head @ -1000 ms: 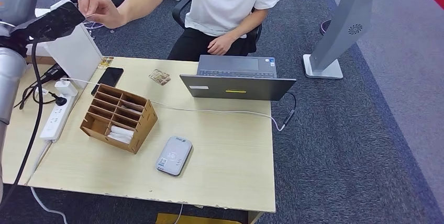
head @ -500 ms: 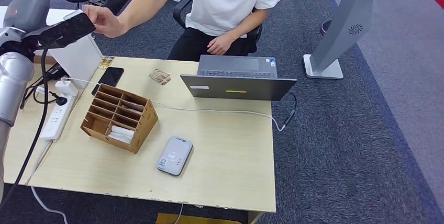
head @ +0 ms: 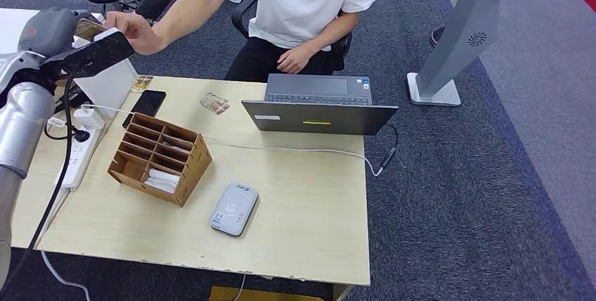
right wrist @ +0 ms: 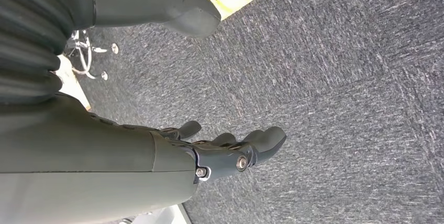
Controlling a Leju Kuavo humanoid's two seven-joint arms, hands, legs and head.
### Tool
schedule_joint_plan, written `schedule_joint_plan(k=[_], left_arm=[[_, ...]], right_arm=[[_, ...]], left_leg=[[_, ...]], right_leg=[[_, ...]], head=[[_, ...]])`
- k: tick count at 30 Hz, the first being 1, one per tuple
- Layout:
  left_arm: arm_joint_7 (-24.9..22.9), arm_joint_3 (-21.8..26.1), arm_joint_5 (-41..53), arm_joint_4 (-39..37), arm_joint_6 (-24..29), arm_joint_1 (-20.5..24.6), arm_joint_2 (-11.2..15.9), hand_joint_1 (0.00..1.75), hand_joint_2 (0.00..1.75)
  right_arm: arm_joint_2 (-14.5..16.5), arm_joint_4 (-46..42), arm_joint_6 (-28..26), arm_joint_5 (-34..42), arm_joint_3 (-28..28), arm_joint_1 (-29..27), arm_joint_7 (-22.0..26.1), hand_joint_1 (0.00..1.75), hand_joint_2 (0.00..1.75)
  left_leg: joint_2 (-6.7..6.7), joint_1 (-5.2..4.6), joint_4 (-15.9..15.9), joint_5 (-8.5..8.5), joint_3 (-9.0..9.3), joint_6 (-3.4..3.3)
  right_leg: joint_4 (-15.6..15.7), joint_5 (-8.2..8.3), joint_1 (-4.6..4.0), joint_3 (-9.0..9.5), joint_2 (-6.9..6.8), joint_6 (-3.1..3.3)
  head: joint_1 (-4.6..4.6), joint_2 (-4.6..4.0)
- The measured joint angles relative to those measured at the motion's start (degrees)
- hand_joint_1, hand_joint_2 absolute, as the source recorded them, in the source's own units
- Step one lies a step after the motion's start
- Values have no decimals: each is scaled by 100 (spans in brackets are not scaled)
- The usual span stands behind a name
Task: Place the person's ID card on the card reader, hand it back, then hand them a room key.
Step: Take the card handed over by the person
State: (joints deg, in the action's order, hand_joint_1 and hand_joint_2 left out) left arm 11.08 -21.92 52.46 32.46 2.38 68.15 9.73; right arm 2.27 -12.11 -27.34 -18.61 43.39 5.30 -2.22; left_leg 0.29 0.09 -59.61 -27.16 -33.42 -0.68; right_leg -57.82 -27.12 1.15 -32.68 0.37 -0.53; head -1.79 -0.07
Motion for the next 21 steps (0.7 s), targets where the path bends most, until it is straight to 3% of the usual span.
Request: schedule_joint_plan(k=[11, 21], left_arm=[[277, -127, 10, 24, -38, -146, -58, 175, 175], [363, -878, -115, 1146, -519, -850, -304, 175, 175]], right_arm=[[11, 0, -4, -64, 0, 0, -21, 0, 175], [49, 0, -1, -122, 2, 0, 16, 0, 175]], left_leg=[[-2, -1, -1, 0, -1, 0], [-6, -2, -2, 2, -7, -3]], right_leg=[[0, 0, 1, -1, -2, 0], [1, 1, 2, -4, -7, -2]], head=[[2, 0], [-7, 0]])
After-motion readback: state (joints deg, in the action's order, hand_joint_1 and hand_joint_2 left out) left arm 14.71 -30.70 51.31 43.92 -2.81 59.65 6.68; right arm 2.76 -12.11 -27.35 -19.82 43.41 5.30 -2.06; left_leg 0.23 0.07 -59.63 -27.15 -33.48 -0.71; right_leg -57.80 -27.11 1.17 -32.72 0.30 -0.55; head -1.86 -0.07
